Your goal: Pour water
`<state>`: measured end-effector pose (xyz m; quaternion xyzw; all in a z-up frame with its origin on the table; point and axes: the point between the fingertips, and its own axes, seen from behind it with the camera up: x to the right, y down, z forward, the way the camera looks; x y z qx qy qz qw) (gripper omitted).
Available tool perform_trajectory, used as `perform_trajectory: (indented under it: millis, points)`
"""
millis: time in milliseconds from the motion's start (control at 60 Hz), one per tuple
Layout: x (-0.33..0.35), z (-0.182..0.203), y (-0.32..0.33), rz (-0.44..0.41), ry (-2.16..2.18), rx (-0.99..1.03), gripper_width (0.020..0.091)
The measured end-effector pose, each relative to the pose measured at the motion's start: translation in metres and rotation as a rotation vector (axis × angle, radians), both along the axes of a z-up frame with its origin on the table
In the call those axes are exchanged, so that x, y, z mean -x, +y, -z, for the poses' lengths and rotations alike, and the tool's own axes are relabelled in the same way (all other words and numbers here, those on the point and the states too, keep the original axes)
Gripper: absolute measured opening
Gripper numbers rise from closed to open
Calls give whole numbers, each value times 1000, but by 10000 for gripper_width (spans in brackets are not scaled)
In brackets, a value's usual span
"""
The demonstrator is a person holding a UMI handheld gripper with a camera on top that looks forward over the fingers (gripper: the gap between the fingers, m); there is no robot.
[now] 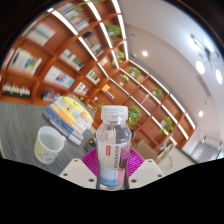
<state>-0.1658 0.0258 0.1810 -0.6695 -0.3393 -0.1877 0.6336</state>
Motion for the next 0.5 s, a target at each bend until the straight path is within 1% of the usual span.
perform_trajectory:
  millis: [33, 50, 133, 167, 183, 217, 333, 500]
  points:
    - [-2, 3, -2, -15, 135, 51, 351]
    - [14, 11, -2, -13, 198, 72, 351]
    - [-8, 20, -7, -66, 482, 197, 352]
    - [23, 31, -8, -61, 578, 220, 352]
    - [5, 30, -6, -72, 613, 231, 352]
    - [1, 33, -7, -76, 670, 251, 353]
    - [-6, 53, 1, -51, 748, 241, 352]
    - [1, 77, 1, -59, 773, 241, 351]
